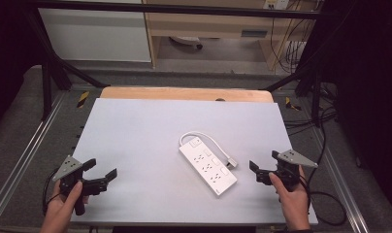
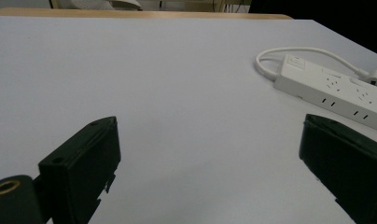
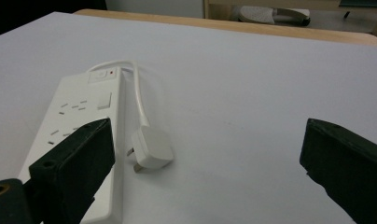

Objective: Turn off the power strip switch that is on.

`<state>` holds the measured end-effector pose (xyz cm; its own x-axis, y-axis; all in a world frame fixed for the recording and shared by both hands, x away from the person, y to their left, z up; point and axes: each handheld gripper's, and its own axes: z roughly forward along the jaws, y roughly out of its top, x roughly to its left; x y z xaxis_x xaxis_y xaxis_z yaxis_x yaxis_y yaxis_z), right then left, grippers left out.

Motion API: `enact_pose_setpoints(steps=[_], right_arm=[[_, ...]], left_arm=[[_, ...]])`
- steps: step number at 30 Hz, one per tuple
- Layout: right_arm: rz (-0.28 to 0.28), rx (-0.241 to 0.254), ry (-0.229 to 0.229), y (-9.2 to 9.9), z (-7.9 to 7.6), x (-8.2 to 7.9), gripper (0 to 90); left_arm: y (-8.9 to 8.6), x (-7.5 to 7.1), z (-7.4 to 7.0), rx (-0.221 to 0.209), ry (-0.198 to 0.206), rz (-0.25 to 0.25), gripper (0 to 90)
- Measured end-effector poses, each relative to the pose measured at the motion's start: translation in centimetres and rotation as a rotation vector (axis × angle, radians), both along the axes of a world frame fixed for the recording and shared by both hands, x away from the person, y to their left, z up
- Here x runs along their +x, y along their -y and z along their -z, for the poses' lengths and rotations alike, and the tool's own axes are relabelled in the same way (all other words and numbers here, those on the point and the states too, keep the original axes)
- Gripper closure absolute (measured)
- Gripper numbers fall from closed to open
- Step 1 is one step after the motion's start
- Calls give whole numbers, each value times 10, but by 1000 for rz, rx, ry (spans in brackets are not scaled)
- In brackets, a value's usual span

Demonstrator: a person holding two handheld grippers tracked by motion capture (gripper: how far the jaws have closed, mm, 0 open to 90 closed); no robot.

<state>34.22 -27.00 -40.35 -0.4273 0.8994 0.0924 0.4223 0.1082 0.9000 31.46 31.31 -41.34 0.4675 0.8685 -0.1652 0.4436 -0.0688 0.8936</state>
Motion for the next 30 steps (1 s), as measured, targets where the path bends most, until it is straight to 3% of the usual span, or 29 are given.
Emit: enact_pose_setpoints(steps=[10,18,30], right_arm=[[-19,-4,2,-14,-17,4,39],[-28,-3,-5,-16,-21,11,35],[-59,-12,15,-38,-37,26,54]], left_arm=[[1,0,1,2,-5,5,53],[-1,0,2,-7,-16,2,53],[1,0,3,2,-21,0,53]])
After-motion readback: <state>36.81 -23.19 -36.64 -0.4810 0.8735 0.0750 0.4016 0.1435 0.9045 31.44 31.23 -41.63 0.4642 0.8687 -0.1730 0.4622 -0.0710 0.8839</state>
